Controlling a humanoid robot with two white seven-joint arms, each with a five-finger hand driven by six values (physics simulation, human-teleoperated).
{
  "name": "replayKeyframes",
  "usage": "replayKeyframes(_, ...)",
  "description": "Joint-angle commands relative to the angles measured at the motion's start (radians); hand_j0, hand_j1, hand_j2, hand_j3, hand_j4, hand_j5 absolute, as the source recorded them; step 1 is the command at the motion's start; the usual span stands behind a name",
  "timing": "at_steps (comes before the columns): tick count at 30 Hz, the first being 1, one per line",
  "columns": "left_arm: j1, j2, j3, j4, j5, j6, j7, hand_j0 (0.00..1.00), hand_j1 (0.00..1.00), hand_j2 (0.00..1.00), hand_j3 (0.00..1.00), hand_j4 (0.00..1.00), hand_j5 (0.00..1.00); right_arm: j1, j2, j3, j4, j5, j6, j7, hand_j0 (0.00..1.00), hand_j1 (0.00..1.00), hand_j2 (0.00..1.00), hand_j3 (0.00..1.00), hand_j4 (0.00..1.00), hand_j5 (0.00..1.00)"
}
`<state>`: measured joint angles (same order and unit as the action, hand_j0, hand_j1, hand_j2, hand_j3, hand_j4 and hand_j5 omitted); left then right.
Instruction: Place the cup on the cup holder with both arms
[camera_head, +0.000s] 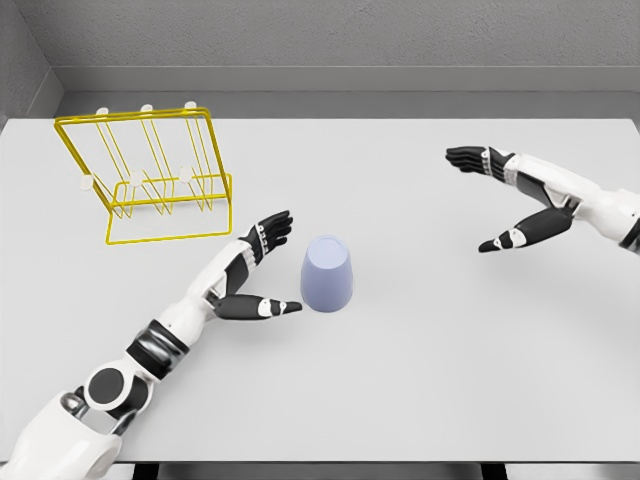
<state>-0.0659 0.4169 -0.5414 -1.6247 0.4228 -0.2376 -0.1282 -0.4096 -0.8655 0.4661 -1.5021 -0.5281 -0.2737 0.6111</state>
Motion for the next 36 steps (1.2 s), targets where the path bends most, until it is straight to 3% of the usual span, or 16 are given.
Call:
replayKeyframes(1,0.0,-0.003,0.0,0.005,0.002,0.006,0.001,1.0,1.0,1.0,1.0,1.0,1.0,0.0,0.0,-0.001,-0.001,-0.006,0.011,0.0,1.0,1.0,1.0,1.0,1.0,1.0)
replayKeyframes(6,0.0,-0.03,-0.002,0.006,-0.033,0.006,0.001,1.0,1.0,1.0,1.0,1.0,1.0,-0.008,-0.001,0.0,-0.001,-0.006,0.014,0.0,1.0,1.0,1.0,1.0,1.0,1.0)
replayKeyframes(25,-0.002,-0.053,-0.031,0.014,-0.039,0.006,0.001,1.0,1.0,1.0,1.0,1.0,1.0,-0.012,-0.006,-0.001,0.013,-0.001,0.01,0.0,1.0,1.0,1.0,1.0,1.0,1.0)
replayKeyframes(29,-0.005,-0.056,-0.031,0.02,-0.039,0.006,-0.001,1.0,1.0,1.0,1.0,1.0,1.0,-0.048,-0.013,-0.001,0.003,-0.004,0.014,0.0,1.0,1.0,1.0,1.0,1.0,1.0)
replayKeyframes(31,-0.005,-0.067,-0.032,0.025,-0.041,0.006,-0.001,1.0,1.0,1.0,1.0,1.0,1.0,-0.11,-0.015,-0.001,-0.004,-0.004,0.042,0.0,1.0,1.0,1.0,1.0,1.0,1.0)
replayKeyframes(36,-0.008,-0.075,-0.032,0.023,-0.041,0.052,-0.001,1.0,1.0,1.0,1.0,1.0,1.0,-0.104,-0.004,0.0,0.005,-0.006,0.044,0.0,1.0,1.0,1.0,1.0,1.0,1.0)
